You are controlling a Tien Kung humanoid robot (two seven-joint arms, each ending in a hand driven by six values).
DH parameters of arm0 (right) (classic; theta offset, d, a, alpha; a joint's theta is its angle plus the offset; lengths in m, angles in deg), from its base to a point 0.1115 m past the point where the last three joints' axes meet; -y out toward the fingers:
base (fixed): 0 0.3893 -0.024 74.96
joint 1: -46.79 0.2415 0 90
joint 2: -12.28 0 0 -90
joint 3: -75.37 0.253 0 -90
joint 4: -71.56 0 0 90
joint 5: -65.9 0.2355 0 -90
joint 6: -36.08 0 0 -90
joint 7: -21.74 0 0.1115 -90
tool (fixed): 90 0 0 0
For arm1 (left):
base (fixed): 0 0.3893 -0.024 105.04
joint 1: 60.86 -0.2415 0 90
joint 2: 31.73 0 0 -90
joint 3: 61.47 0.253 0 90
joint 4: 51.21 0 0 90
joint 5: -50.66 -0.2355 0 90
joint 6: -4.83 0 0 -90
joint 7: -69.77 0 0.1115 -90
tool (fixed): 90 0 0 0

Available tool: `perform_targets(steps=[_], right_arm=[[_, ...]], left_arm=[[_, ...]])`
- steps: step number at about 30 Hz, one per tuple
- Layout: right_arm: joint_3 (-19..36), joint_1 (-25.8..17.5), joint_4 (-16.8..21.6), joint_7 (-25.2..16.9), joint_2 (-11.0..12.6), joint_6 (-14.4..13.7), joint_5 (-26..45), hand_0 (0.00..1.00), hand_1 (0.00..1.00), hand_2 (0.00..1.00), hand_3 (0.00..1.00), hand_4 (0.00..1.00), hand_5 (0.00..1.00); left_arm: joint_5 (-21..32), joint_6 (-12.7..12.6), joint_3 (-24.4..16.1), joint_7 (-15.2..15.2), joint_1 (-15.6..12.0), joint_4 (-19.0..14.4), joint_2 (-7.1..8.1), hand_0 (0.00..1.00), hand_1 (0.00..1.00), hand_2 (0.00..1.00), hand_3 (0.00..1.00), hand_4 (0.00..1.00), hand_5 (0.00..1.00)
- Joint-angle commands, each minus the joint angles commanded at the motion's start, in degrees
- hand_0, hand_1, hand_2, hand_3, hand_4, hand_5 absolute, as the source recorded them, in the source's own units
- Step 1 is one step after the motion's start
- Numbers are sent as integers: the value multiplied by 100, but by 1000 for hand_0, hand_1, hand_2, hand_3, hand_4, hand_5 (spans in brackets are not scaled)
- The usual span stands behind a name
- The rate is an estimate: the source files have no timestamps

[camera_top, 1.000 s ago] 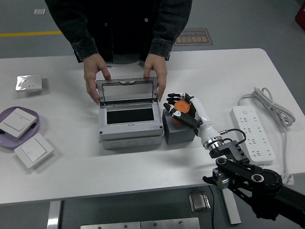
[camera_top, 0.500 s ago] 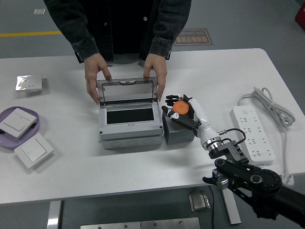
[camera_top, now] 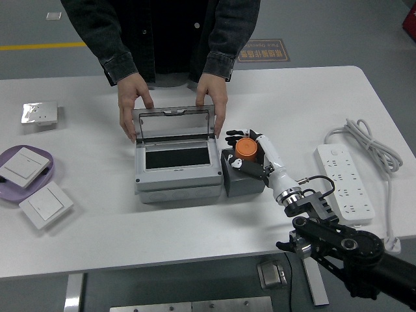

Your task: Pick up the cylinder from the cube,place it in the box,flap close box

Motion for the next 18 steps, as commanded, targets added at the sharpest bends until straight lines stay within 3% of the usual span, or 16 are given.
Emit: perform_targets(steps=[5, 6, 11, 12, 17, 18], right_arm=[[0, -9, 13, -33, -9, -11, 48, 666, 654, 622, 652, 609, 2], [3, -10, 17, -37, -11, -16, 52, 688, 642, 600, 642, 440, 2], [17, -17, 43, -9, -18, -31, 43, 688, 642, 600, 642, 440, 2], [18, -18, 49, 9, -19, -30, 33, 722, 629, 557, 564, 84, 2], [12, -24, 82, 56, -26, -75, -8, 722, 629, 557, 564, 84, 2], [13, -26, 86, 55, -26, -89, -9, 561, 533, 479, 428, 26, 2]], left_arm=[[-11, 1, -5, -1, -1, -1, 0, 612, 621, 588, 608, 678, 216], [-16, 2, -10, -3, -1, -1, 0, 611, 621, 587, 608, 678, 211], [-6, 2, -2, 1, 3, -2, 0, 611, 621, 587, 608, 678, 211], [-4, 2, -1, 2, 6, -2, -1, 611, 622, 587, 609, 678, 208], [6, 5, 1, 8, 9, -1, -3, 611, 622, 587, 609, 678, 208], [9, 5, 1, 8, 8, 0, -2, 611, 622, 587, 609, 684, 200]])
